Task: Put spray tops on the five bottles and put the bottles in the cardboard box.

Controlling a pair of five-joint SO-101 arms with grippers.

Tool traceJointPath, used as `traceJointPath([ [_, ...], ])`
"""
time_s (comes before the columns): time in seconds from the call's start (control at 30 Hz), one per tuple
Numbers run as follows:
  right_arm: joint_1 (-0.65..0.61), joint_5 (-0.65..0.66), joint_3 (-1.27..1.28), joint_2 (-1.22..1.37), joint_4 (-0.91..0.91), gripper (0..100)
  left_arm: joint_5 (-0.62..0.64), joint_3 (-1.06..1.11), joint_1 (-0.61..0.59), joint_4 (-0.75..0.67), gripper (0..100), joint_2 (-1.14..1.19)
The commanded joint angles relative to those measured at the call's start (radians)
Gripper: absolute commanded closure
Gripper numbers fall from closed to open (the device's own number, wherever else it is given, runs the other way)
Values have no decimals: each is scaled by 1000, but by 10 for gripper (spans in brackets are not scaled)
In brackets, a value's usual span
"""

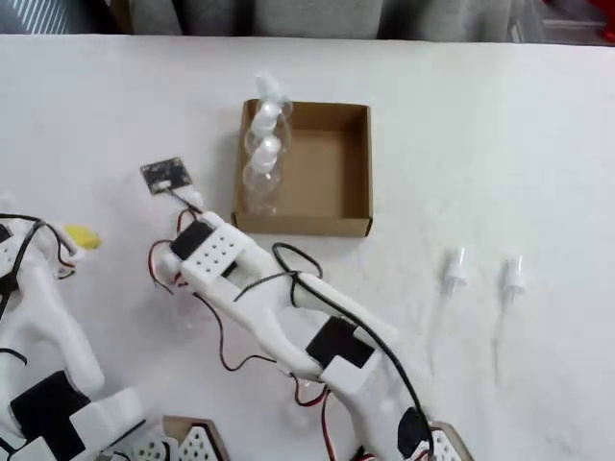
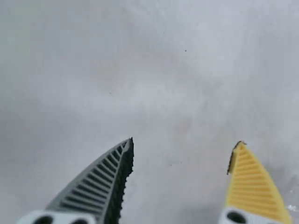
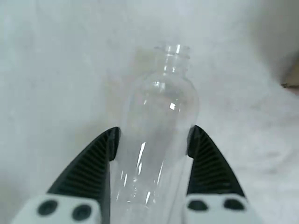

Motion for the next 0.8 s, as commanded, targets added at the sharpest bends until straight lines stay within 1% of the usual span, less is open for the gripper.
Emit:
traceJointPath([
  [0.0, 18, 95, -66, -142, 217, 981, 3, -20, 59, -9, 679, -1],
  [0.1, 81, 173, -66, -277, 348, 981, 3, -23, 111, 12, 679, -4],
  [0.2, 206, 250, -64, -423, 489, 981, 3, -37, 203, 49, 679, -10],
  [0.3, 400, 331, -58, -564, 627, 981, 2, -38, 325, 86, 679, -61],
  [0.37, 562, 391, -6, -657, 670, 981, 2, -37, 423, 114, 679, -133],
  [0.47, 832, 497, 172, -800, 642, 981, 2, -35, 610, 169, 679, -266],
  [0.53, 1015, 571, 321, -888, 572, 981, 3, -38, 766, 199, 679, -338],
  [0.6, 1190, 647, 468, -969, 467, 981, 2, -41, 940, 201, 679, -381],
  [0.67, 1354, 724, 595, -1030, 357, 981, 2, -52, 1098, 186, 677, -377],
  [0.77, 1572, 827, 721, -1089, 226, 978, 2, -84, 1262, 120, 677, -303],
])
